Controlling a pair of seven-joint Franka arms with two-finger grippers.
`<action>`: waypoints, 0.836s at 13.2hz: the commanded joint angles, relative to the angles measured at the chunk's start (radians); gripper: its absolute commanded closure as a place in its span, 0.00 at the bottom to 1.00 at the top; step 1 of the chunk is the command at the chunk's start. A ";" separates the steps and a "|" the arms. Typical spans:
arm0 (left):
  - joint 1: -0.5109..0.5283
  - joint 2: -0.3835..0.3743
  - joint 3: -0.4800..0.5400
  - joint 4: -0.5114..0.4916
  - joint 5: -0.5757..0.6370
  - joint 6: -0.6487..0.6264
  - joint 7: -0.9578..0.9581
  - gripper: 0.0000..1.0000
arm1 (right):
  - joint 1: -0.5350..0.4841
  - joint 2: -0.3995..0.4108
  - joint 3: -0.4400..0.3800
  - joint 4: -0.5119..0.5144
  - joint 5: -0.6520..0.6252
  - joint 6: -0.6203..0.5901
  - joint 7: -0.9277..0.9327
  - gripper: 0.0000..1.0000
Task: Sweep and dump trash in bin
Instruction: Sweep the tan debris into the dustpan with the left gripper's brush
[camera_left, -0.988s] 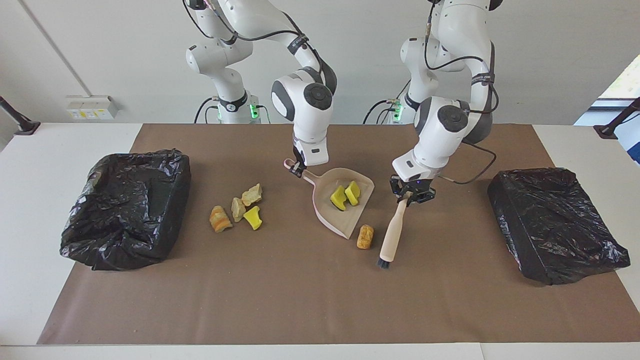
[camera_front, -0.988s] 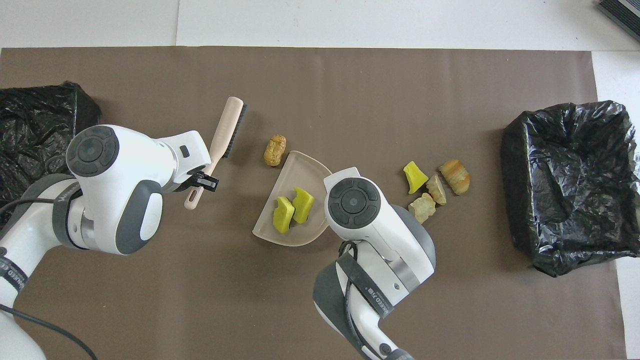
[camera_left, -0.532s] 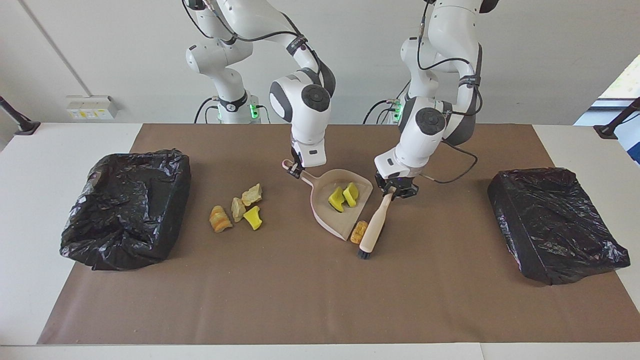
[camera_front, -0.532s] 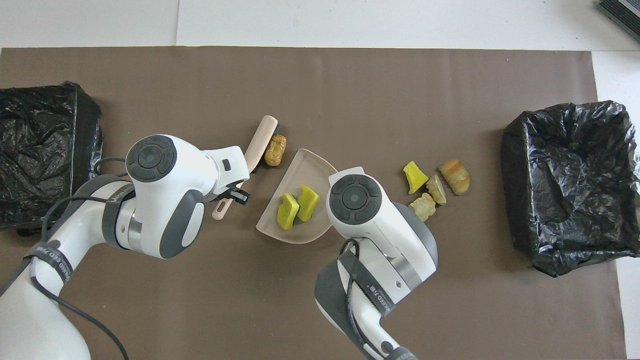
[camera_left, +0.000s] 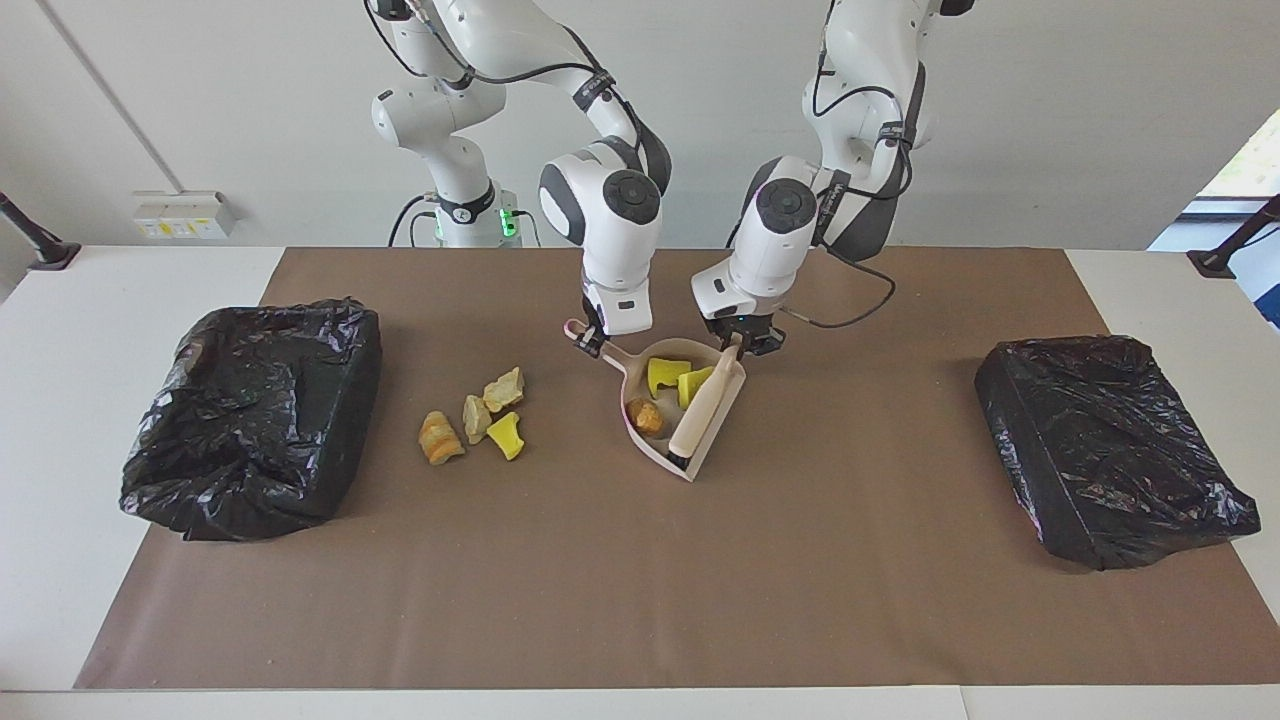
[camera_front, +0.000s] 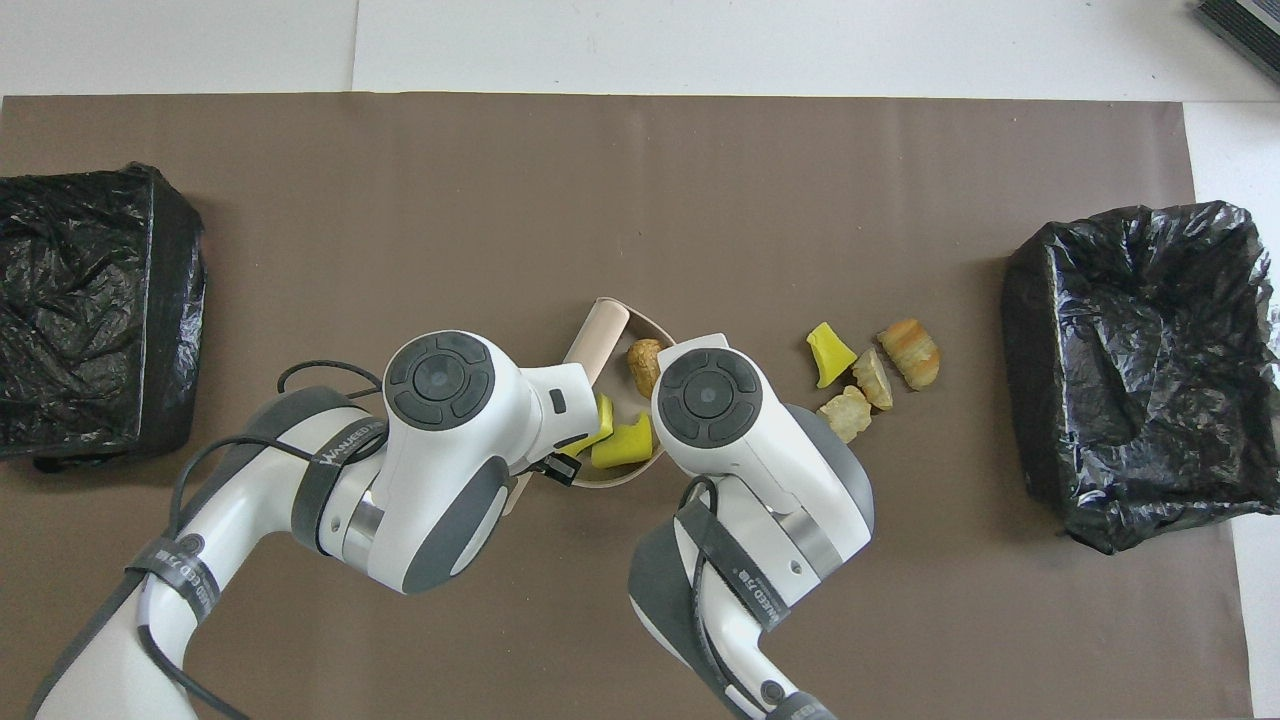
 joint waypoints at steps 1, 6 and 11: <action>0.006 -0.020 0.019 -0.016 0.002 0.004 -0.012 1.00 | -0.012 0.012 0.007 0.016 0.003 -0.014 0.029 1.00; 0.095 -0.006 0.021 -0.007 0.004 0.040 0.013 1.00 | -0.014 0.009 0.004 0.015 0.001 -0.015 0.018 1.00; 0.142 0.009 0.022 0.005 0.008 0.053 0.036 1.00 | -0.150 -0.107 0.000 0.015 0.001 -0.096 -0.136 1.00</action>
